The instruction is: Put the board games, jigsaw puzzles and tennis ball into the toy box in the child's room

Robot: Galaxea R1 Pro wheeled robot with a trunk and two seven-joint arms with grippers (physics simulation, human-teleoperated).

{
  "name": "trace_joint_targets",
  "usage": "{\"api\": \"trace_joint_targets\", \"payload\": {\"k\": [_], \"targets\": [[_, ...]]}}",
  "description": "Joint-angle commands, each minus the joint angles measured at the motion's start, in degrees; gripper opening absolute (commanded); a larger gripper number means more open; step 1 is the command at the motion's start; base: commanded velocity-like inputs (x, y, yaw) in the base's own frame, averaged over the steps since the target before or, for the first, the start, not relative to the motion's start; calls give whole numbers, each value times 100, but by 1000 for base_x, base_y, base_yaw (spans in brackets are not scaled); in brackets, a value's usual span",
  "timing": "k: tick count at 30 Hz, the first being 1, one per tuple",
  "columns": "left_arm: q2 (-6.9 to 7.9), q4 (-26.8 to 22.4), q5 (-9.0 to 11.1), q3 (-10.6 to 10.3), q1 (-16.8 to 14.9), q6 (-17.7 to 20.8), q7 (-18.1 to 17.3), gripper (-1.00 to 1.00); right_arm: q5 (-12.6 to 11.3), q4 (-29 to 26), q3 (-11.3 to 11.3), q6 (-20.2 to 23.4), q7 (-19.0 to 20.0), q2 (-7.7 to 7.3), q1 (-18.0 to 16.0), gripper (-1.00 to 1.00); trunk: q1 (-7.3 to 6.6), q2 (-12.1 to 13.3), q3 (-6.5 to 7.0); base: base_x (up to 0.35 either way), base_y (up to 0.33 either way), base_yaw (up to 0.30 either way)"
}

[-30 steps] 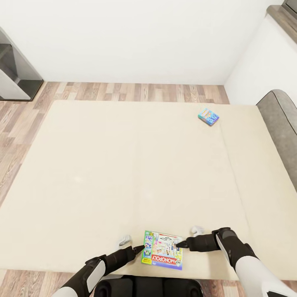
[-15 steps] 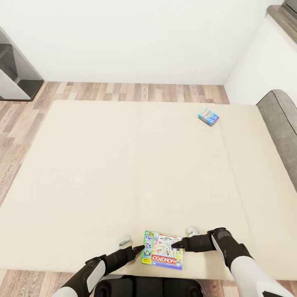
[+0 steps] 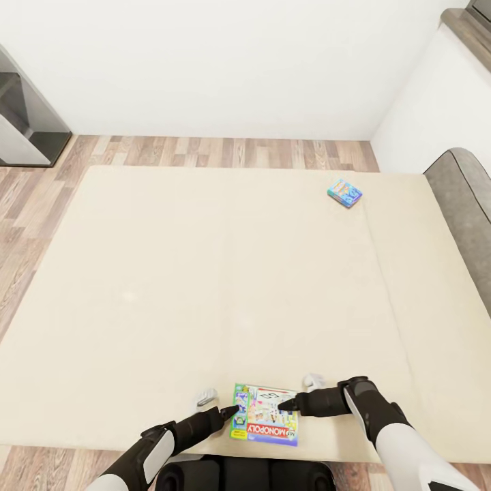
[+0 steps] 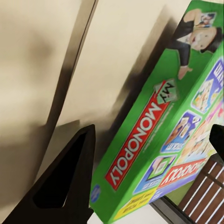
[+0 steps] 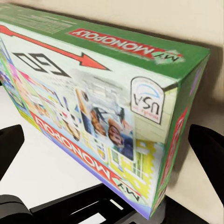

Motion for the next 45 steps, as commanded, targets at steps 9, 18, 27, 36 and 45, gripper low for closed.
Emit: {"api": "trace_joint_targets", "payload": {"k": [9,18,27,36,45], "targets": [[2,-4,61,-16,-2,41,8,100,40,-6,-45,3,36,57,-1,100,1,-3,-3,0,0,0],[2,-2,61,-16,-2,41,6,100,41,-6,-49,-4,29,110,-1,100,1,-3,-3,0,0,0],[1,-3,70,-25,-2,41,0,100,46,-1,-40,-16,17,184,5,100,1,-3,-3,0,0,0],[-6,2,75,-251,-2,41,-42,100,47,2,-31,-31,9,236,15,100,1,-3,-3,0,0,0],[-6,2,78,-368,-2,41,-61,100,52,3,-20,-97,8,292,31,100,1,-3,-3,0,0,0]]}}
